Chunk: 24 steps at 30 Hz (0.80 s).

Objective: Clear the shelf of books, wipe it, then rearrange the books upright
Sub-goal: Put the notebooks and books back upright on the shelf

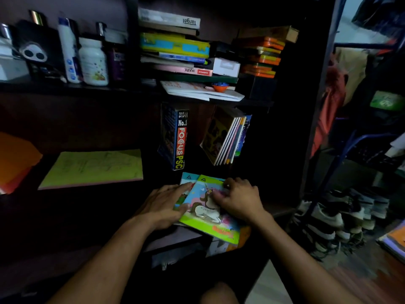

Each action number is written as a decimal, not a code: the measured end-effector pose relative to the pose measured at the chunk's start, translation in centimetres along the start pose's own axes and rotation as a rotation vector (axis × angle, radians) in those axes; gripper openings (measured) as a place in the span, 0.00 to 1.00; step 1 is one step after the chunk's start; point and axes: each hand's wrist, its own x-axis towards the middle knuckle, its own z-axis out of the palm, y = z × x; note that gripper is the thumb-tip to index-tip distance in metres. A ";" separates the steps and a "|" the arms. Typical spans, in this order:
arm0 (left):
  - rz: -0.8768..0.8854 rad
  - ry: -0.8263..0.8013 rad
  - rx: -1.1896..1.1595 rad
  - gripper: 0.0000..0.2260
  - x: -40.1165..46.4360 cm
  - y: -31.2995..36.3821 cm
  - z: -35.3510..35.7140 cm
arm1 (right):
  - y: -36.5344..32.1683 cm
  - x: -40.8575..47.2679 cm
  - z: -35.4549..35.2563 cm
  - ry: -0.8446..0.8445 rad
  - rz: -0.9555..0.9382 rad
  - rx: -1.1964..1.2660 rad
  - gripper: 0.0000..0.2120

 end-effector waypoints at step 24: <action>0.076 0.044 0.036 0.22 0.7 -1.4 1.2 | -2.1 1.5 -9.0 -0.069 -0.044 -0.144 0.14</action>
